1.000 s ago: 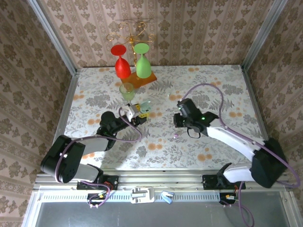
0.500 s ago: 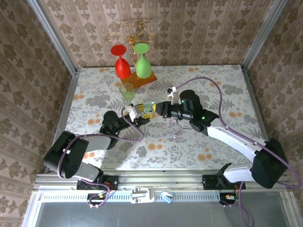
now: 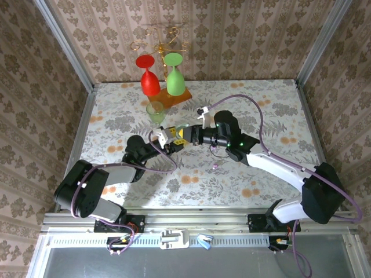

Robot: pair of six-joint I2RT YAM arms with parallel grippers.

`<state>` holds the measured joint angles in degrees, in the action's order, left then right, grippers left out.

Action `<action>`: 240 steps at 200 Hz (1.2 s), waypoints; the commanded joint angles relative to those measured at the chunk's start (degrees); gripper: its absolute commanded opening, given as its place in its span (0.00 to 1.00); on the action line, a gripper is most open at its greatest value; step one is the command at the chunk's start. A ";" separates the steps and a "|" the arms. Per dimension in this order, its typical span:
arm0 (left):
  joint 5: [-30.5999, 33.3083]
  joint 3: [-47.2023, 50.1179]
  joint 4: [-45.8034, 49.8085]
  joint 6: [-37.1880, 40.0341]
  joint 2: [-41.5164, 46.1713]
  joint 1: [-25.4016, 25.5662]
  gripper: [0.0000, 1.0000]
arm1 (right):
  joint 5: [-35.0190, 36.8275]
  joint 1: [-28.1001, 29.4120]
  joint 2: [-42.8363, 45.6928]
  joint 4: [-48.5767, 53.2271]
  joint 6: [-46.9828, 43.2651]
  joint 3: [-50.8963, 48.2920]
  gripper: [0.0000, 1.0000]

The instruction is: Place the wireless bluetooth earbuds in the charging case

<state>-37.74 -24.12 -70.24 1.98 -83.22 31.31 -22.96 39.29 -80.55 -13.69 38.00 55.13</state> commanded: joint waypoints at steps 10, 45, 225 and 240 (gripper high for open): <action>-1.44 -1.63 -2.54 -1.56 -0.25 0.58 0.21 | 0.09 0.61 -2.12 -2.65 0.79 1.38 0.13; -1.00 -1.54 -2.62 -1.59 -0.27 0.68 0.21 | 0.64 0.70 -3.47 -3.08 1.07 1.25 0.13; -0.15 -1.72 -2.71 -1.93 0.30 0.68 0.21 | 7.84 0.79 3.51 5.65 -1.95 1.39 0.33; -0.06 -1.56 -2.76 -1.63 0.25 0.59 0.21 | 7.67 0.78 4.71 5.31 -2.77 0.75 0.33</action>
<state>-36.88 -24.21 -70.19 1.08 -83.61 31.53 -16.64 39.92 -78.74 -9.15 37.28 55.13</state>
